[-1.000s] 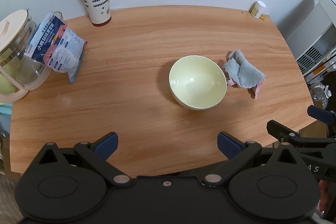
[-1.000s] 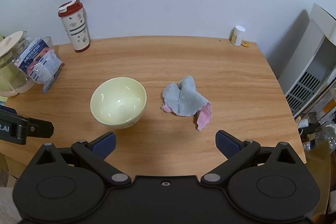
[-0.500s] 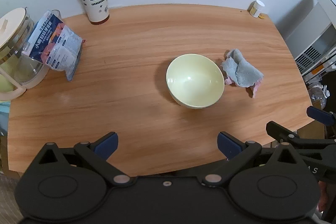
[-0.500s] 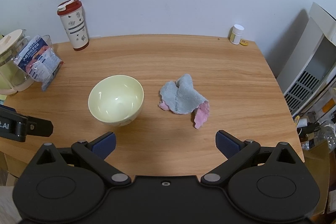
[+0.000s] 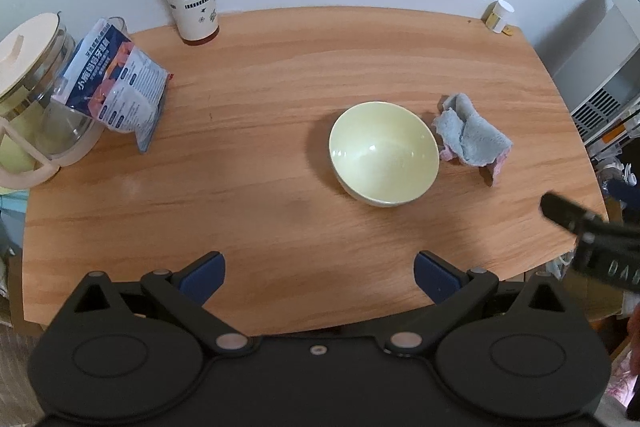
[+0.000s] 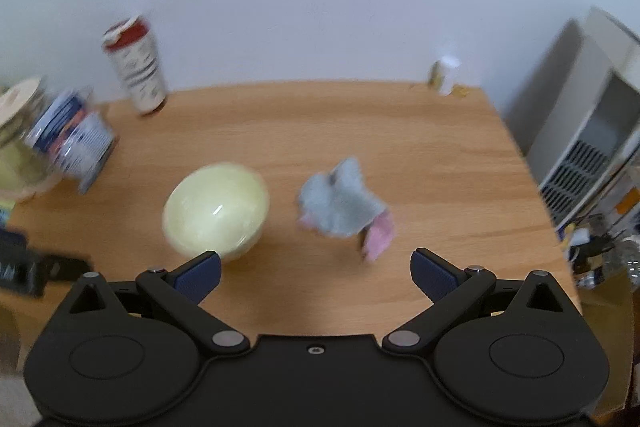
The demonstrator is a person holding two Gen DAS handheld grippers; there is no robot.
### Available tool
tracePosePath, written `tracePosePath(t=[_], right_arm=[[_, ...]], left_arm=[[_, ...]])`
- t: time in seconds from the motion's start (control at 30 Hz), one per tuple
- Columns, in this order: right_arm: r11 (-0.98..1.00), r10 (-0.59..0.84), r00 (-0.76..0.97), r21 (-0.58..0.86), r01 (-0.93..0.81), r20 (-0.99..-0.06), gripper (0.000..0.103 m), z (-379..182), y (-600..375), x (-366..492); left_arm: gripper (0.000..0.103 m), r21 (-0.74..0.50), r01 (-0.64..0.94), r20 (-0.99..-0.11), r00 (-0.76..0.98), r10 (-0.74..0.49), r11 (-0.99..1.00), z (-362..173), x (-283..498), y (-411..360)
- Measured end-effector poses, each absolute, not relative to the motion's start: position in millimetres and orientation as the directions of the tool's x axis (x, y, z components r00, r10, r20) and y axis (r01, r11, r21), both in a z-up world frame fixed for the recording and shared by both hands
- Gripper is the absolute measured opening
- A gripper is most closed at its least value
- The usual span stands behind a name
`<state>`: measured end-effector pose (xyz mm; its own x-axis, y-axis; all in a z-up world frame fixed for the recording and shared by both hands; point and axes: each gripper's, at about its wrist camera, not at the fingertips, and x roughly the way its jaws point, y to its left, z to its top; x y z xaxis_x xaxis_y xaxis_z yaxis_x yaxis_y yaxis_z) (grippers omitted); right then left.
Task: Clean bowl
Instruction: 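Move the right tool to the grey cloth and close on it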
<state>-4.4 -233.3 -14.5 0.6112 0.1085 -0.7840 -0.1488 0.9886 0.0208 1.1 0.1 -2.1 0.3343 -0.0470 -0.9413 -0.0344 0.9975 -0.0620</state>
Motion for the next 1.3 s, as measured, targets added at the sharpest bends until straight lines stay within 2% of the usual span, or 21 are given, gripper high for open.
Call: tracePosePath(t=[0.23,0.47,0.67,0.83,0.97,1.07,1.2,1.3], right_arm=[[0.984,0.124,0.609,0.016,-0.180,-0.783,0.103,-16,-244,9],[0.966,0.076,0.672,-0.114,-0.234,-0.737,0.102,-21,-247,22],[0.939,0.207,0.642,-0.035,-0.343,-0.738,0.102,-30,-267,50],[0.856,0.287,0.610,-0.088,-0.510,-0.738,0.097,-40,-274,71],[0.701,0.379,0.560,-0.167,-0.694,-0.737,0.097,-49,-283,88],[0.591,0.417,0.508,-0.199,-0.781,-0.754,0.091,-62,-287,103],[0.452,0.429,0.427,-0.220,-0.864,-0.796,0.072,-80,-284,119],[0.339,0.429,0.379,-0.243,-0.909,-0.820,0.072,-86,-279,124]], left_arm=[[0.103,-0.062,-0.081,-0.937,0.349,-0.030,0.995,-3,9,3],[0.103,-0.052,-0.126,-0.931,0.364,-0.003,0.991,-7,31,-5],[0.103,-0.039,-0.161,-0.932,0.363,0.023,0.986,-16,54,-13],[0.103,0.020,-0.188,-0.935,0.344,0.085,0.982,-26,67,-24],[0.103,0.014,-0.222,-0.943,0.321,0.086,0.975,-44,73,-30],[0.103,0.011,-0.249,-0.949,0.301,0.089,0.968,-61,77,-35],[0.103,-0.020,-0.242,-0.958,0.284,0.051,0.970,-77,81,-39],[0.103,-0.015,-0.202,-0.963,0.268,0.040,0.979,-87,85,-44]])
